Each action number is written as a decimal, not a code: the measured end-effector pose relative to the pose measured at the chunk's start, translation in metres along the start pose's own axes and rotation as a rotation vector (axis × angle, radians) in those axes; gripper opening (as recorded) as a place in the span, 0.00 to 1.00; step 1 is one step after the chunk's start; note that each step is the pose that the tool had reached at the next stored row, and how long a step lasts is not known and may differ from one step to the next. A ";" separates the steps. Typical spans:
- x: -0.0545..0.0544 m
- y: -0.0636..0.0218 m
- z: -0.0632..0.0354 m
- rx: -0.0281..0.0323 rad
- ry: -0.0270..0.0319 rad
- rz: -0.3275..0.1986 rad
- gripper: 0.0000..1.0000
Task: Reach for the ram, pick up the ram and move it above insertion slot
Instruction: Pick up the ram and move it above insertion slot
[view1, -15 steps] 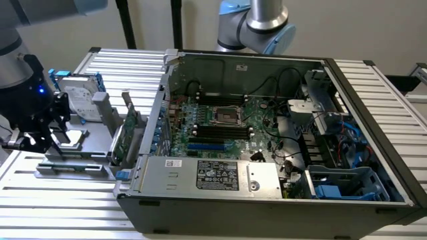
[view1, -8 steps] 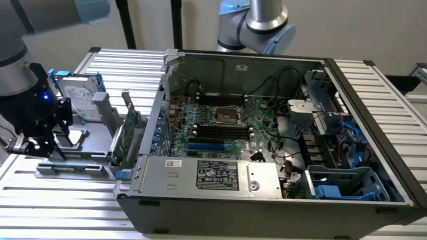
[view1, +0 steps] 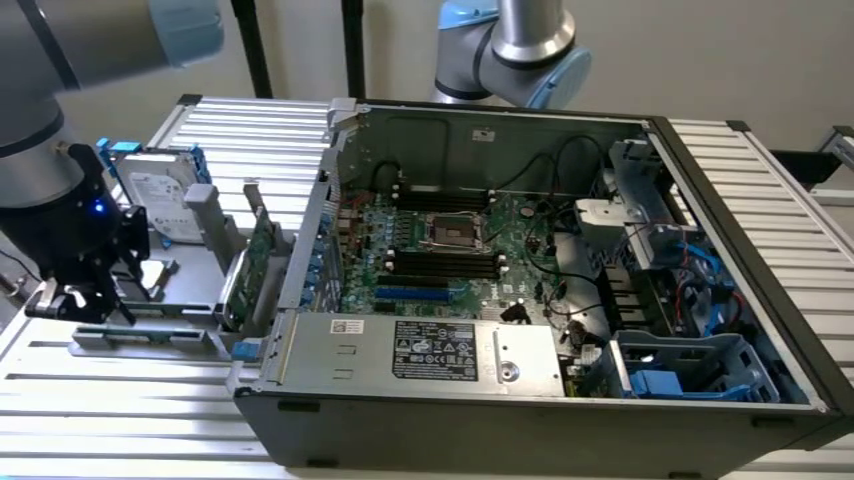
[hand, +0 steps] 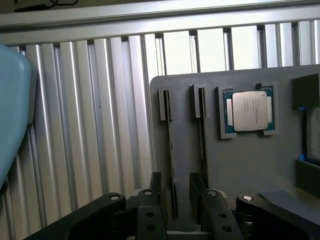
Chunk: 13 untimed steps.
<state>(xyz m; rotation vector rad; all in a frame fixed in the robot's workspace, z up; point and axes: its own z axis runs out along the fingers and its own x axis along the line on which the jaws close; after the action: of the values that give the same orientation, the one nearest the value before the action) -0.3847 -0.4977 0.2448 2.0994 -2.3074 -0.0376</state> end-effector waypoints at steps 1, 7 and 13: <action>0.000 0.0003 0.0018 0.0001 0.0000 -0.001 0.36; 0.000 0.0030 0.0129 0.0005 0.0001 -0.006 0.36; -0.001 0.0040 0.0238 0.0027 0.0004 -0.019 0.36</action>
<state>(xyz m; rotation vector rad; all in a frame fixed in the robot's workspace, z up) -0.3893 -0.4963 0.2211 2.1227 -2.2885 -0.0345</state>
